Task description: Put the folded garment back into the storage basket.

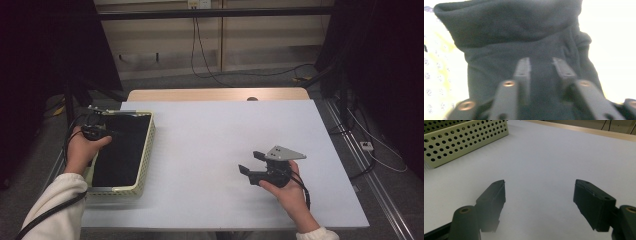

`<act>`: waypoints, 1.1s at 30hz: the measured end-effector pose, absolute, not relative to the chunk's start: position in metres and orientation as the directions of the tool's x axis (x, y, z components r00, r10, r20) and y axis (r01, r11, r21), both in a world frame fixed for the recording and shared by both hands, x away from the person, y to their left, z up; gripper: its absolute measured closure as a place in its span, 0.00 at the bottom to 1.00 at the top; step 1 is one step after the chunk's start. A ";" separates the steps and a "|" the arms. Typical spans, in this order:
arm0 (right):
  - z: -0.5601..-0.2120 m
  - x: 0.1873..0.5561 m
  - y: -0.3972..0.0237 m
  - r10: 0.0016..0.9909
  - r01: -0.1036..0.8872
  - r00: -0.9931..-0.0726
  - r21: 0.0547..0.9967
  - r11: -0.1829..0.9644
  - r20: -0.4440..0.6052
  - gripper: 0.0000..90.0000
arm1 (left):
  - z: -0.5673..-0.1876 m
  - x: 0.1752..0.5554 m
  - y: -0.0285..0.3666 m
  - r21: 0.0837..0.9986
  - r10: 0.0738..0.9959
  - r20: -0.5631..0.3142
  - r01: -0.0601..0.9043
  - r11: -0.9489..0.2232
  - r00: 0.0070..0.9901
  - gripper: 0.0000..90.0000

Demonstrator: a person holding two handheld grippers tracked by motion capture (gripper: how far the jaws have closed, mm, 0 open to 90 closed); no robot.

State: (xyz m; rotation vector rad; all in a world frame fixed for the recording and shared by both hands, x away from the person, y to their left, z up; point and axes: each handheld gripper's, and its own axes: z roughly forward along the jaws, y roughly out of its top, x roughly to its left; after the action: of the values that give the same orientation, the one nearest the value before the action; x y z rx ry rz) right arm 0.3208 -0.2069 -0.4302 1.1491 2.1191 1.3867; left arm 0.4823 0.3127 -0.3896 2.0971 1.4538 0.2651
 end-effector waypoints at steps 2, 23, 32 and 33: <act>-0.430 0.320 -0.209 0.785 0.433 -0.605 0.882 0.188 0.129 0.29 | -0.387 0.480 0.312 0.556 0.904 -0.165 0.794 -0.246 0.395 0.64; -0.438 0.300 -0.248 0.813 0.475 -0.560 0.865 0.160 0.158 0.29 | -0.355 0.449 0.238 0.626 0.780 -0.179 0.681 -0.380 0.600 0.31; -0.441 0.294 -0.259 0.822 0.486 -0.548 0.859 0.159 0.158 0.29 | -0.357 0.439 0.206 0.638 0.729 -0.174 0.640 -0.428 0.662 0.29; -0.441 0.293 -0.261 0.823 0.488 -0.545 0.859 0.156 0.161 0.29 | -0.357 0.438 0.204 0.639 0.724 -0.174 0.636 -0.433 0.667 0.28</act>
State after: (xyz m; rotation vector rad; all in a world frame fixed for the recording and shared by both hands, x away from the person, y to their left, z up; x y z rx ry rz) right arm 0.2929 -0.2609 -0.4412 1.2551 2.0946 1.3451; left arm 0.4375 0.2037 -0.3573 2.1881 1.0449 0.1636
